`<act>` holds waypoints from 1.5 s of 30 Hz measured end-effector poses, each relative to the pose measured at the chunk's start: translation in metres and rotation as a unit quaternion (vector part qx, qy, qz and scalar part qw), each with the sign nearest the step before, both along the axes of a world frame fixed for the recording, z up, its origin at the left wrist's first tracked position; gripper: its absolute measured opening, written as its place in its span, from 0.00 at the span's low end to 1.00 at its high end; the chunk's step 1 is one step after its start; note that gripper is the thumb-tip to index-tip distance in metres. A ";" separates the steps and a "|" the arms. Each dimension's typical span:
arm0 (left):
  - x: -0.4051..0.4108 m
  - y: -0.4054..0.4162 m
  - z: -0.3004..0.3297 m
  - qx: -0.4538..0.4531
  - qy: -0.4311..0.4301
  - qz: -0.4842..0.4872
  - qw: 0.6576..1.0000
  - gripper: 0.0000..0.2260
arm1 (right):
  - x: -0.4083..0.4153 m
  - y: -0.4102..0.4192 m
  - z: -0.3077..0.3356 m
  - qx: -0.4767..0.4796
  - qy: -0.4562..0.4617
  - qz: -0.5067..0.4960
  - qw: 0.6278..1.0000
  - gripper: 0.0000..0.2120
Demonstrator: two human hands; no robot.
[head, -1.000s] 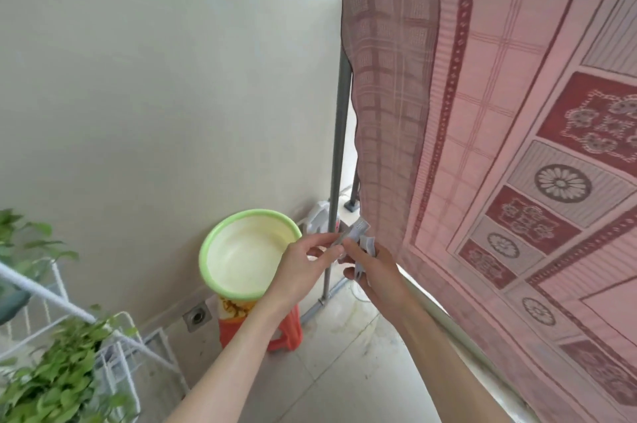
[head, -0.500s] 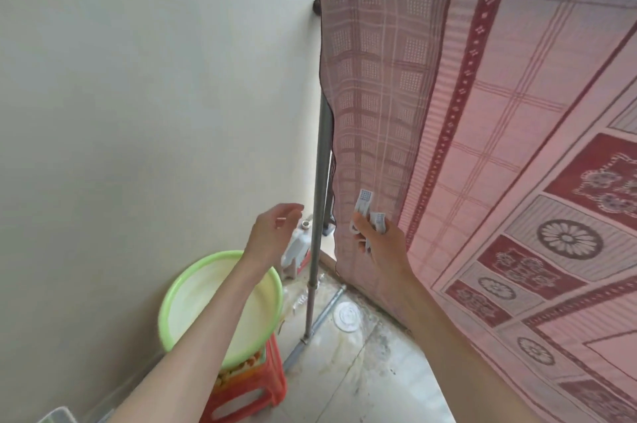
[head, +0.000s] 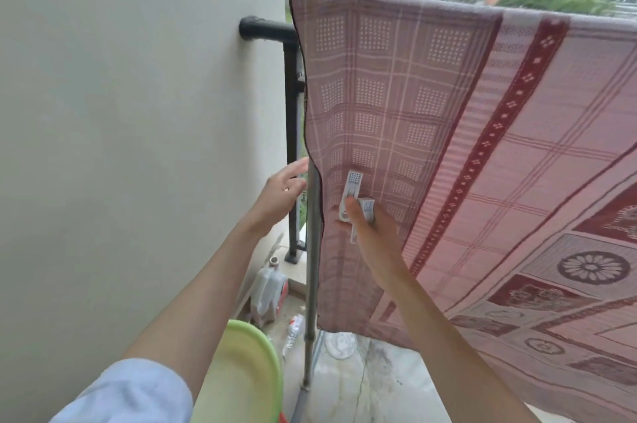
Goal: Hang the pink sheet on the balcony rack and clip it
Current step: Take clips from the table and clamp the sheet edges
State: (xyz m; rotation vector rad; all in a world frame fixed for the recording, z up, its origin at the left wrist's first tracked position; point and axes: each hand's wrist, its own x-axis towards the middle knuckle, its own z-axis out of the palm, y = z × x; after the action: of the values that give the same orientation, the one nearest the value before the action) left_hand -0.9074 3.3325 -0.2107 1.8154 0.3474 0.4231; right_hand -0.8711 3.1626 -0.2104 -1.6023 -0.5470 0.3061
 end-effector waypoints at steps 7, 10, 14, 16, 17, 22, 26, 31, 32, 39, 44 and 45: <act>0.014 0.012 -0.013 -0.036 0.025 -0.111 0.993 0.09 | -0.008 0.009 -0.012 -0.076 -0.057 0.053 0.994 0.10; 0.005 0.018 -0.027 -0.077 -0.009 -0.060 0.995 0.04 | -0.013 0.010 -0.016 -0.086 -0.070 0.055 0.992 0.08; -0.015 0.018 -0.039 -0.085 -0.044 -0.024 0.995 0.06 | -0.022 0.009 -0.024 -0.076 -0.064 0.032 0.995 0.06; -0.020 0.010 -0.037 -0.078 -0.061 -0.019 0.995 0.06 | -0.027 0.008 -0.031 -0.078 -0.101 0.027 0.991 0.08; -0.022 0.008 -0.037 -0.074 -0.064 -0.020 0.995 0.05 | -0.028 0.009 -0.037 -0.090 -0.144 0.029 0.985 0.14; -0.026 0.008 -0.025 -0.090 -0.088 -0.048 0.991 0.07 | -0.024 0.010 -0.061 -0.155 -0.341 0.031 0.927 0.25; -0.020 0.005 -0.001 -0.030 -0.112 -0.048 0.992 0.12 | -0.028 0.008 -0.075 -0.162 -0.395 0.047 0.903 0.19; -0.015 -0.002 0.014 0.068 -0.123 0.013 0.990 0.08 | -0.028 0.014 -0.078 -0.170 -0.408 0.062 0.895 0.15; -0.016 -0.003 0.015 0.069 -0.123 0.017 0.990 0.08 | -0.029 0.013 -0.078 -0.171 -0.403 0.064 0.897 0.15; -0.019 0.000 0.016 0.021 -0.113 0.032 0.993 0.06 | -0.032 0.016 -0.072 -0.108 -0.363 -0.009 0.925 0.23; -0.021 -0.001 0.004 0.024 -0.105 0.022 0.994 0.06 | -0.031 0.018 -0.074 -0.137 -0.347 0.014 0.928 0.24; -0.023 0.000 -0.001 0.033 -0.095 0.019 0.995 0.06 | -0.032 0.017 -0.078 -0.147 -0.344 0.034 0.927 0.23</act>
State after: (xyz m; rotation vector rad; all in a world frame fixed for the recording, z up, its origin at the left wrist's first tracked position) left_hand -0.9307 3.3322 -0.2116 1.8179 0.2393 0.6357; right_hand -0.9028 3.1795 -0.2884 -1.9830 -1.1345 -0.1513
